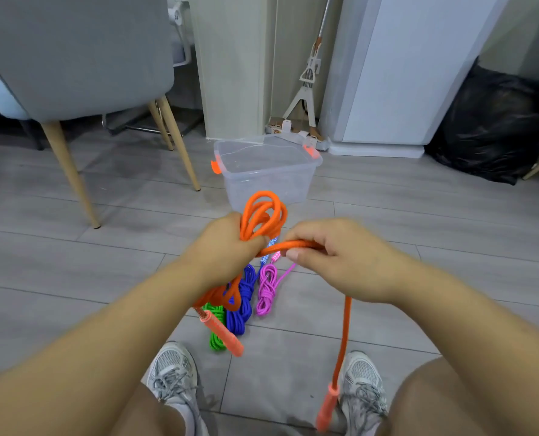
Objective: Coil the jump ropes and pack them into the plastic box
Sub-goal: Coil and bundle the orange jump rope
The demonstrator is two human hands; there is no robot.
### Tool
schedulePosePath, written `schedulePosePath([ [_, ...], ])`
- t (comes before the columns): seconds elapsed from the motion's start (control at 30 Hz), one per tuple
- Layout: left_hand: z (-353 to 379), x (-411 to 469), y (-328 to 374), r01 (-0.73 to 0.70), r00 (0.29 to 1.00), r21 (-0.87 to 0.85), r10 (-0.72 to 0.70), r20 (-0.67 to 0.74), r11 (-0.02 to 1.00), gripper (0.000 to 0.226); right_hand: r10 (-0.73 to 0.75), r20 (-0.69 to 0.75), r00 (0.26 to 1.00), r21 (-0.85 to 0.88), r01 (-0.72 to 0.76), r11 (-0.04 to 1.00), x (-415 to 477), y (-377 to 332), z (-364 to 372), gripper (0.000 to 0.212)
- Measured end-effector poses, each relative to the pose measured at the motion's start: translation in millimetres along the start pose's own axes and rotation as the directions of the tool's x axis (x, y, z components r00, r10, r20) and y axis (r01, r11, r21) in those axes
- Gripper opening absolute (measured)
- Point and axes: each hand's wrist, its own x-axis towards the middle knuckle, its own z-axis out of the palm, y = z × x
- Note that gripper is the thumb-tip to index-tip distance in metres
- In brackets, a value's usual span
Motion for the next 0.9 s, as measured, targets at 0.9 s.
schedulePosePath([
  [0.9, -4.2, -20.7, 25.1, -0.206, 0.974, -0.424, 0.227, -0.001, 0.882, 0.041, 0.139, -0.043, 0.989, 0.347, -0.116, 0.931, 26.1, 31.6, 2.2, 0.033],
])
